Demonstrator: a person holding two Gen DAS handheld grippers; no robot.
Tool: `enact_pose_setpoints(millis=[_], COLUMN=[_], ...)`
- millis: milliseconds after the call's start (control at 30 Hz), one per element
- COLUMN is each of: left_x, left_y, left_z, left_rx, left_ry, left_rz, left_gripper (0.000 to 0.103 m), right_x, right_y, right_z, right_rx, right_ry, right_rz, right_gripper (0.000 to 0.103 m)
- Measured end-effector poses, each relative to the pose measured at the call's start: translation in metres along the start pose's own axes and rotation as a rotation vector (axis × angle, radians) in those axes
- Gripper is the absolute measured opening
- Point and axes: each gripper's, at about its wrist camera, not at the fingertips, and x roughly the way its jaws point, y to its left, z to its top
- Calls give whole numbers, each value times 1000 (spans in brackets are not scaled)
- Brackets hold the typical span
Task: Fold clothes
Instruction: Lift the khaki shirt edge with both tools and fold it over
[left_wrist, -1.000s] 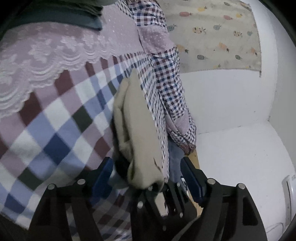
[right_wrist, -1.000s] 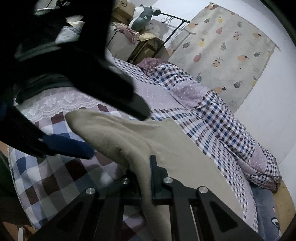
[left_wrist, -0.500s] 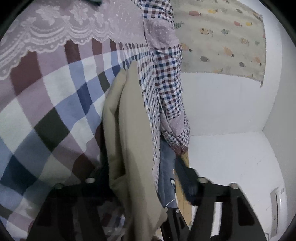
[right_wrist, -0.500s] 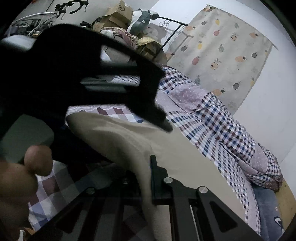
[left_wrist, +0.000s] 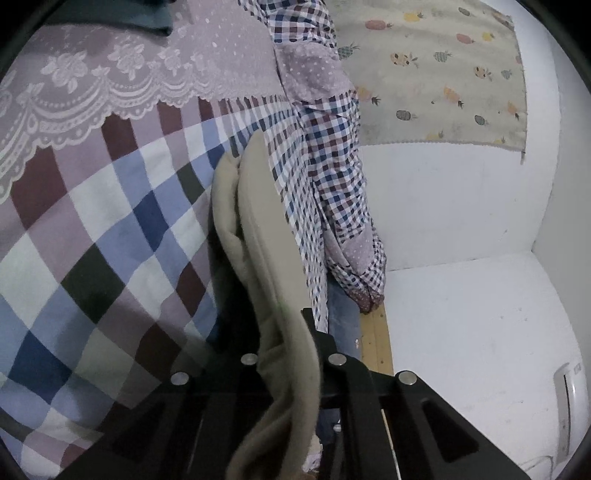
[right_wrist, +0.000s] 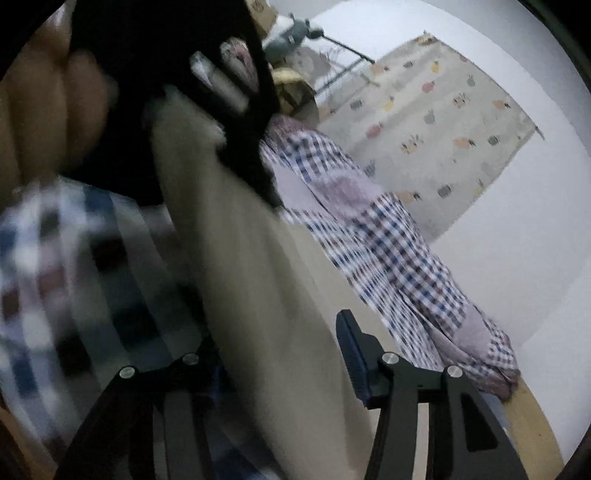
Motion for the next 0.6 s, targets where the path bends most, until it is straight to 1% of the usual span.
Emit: enact_pose_setpoints(millis=[100, 200, 433, 600], left_x=[-1, -2, 7, 7], left_y=[-3, -6, -14, -14], left_z=[2, 4, 11, 13], left_rx=[-6, -12, -17, -22], left_ry=[-6, -12, -19, -21], left_rz=[-17, -33, -39, -35], left_gripper=[5, 5, 5, 5], right_x=[8, 13, 12, 0], right_y=[-12, -33, -96, -141], right_z=[-19, -39, -108, -170], right_rx=[-4, 19, 19, 2], right_ry=[58, 122, 267, 390], right_rz=[-53, -105, -188, -250], right_gripper=[55, 54, 54, 57])
